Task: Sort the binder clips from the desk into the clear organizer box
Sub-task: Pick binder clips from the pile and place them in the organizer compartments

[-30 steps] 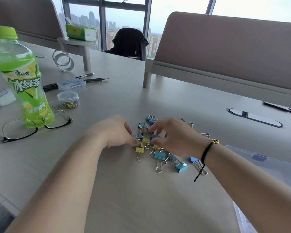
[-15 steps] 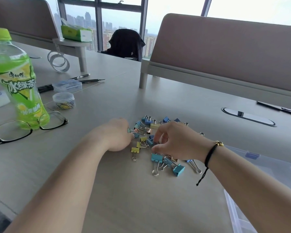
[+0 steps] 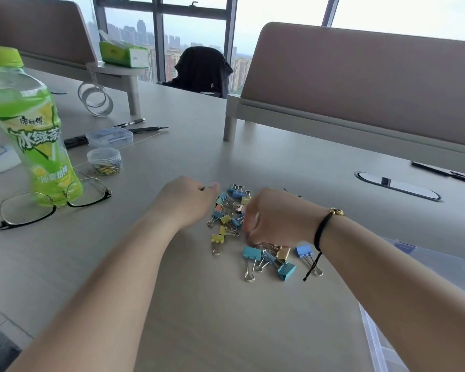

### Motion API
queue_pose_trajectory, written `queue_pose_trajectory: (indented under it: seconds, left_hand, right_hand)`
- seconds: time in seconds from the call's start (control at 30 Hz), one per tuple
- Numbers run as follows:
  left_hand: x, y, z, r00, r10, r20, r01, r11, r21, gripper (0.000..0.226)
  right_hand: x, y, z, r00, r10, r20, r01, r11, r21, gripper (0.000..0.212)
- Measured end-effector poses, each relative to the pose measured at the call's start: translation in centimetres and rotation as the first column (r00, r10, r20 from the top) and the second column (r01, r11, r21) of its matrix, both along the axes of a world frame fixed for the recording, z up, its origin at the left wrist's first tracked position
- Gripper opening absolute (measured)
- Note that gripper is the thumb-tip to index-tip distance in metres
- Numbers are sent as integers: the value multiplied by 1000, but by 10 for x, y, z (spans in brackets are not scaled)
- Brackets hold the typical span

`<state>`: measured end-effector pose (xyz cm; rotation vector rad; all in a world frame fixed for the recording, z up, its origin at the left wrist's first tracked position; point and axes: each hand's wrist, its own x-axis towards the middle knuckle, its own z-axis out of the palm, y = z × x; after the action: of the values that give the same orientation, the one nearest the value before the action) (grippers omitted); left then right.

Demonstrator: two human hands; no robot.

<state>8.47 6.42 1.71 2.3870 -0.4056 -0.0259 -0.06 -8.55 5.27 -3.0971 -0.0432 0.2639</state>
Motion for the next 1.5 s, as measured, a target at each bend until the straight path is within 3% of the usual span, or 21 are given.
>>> queue_pose_trajectory:
  seconds: [0.07,0.13,0.2,0.27,0.33,0.4,0.47,0.6,0.67,0.73,0.83,0.9,0.97,1.03,1.33,1.43,1.5]
  left_hand:
    - [0,-2,2,985,40,-166,-83,961,-264,30]
    - [-5,-6,7,923,-8,-385,-187,863,-468,17]
    - [-8,-9,9,838,-109,-535,-265,776,-572,12]
    - [-9,-11,9,753,-216,-622,-321,704,-633,10]
    - [-11,-11,9,668,-311,-676,-367,653,-662,12]
    - [-11,-10,11,587,-394,-708,-396,623,-675,21]
    - [-12,-9,14,526,-464,-713,-401,604,-689,34]
    - [-8,-5,13,558,-438,-705,-493,508,-706,33]
    - [0,-2,8,632,-302,-714,-576,433,-693,30]
    - [8,1,6,696,-172,-698,-601,394,-696,32]
    - [9,0,6,772,-85,-629,-523,477,-706,37]
    - [5,-1,4,860,-4,-510,-374,674,-637,38]
    - [2,-1,-1,954,75,-290,-195,889,-413,39]
    - [-1,-1,-3,992,79,-94,-94,980,-178,42]
    - [-3,-2,-5,993,39,-109,-43,999,-31,41]
    - [-3,-4,-6,992,9,-123,-19,997,-81,38]
    - [-3,-6,-7,982,-25,-188,-12,981,-194,36]
  right_hand:
    - [2,-1,3,1000,-30,-1,30,997,65,20]
    - [5,0,3,999,-52,4,51,994,96,21]
    - [7,0,3,998,-66,2,66,993,102,19]
    - [8,-2,9,992,-123,36,113,971,210,11]
    - [10,-6,18,969,-224,106,155,880,448,6]
    - [14,-4,26,951,-272,145,100,718,689,6]
    - [18,6,29,953,-253,167,18,596,803,6]
    - [25,18,19,932,-266,245,-14,652,758,14]
    - [23,14,13,921,-273,278,24,752,658,26]
    - [16,14,4,964,-159,215,37,876,480,45]
    - [7,22,-11,996,19,83,-40,964,263,58]
    - [7,23,-17,993,61,100,-82,970,230,49]
    - [7,20,-18,991,52,123,-81,965,248,39]
    - [8,18,-18,990,66,123,-94,966,241,32]
    - [11,10,-10,993,120,-9,-115,969,219,11]
    - [15,7,-12,992,105,-70,-81,957,278,8]
    - [17,4,-12,993,100,-61,-75,943,324,6]
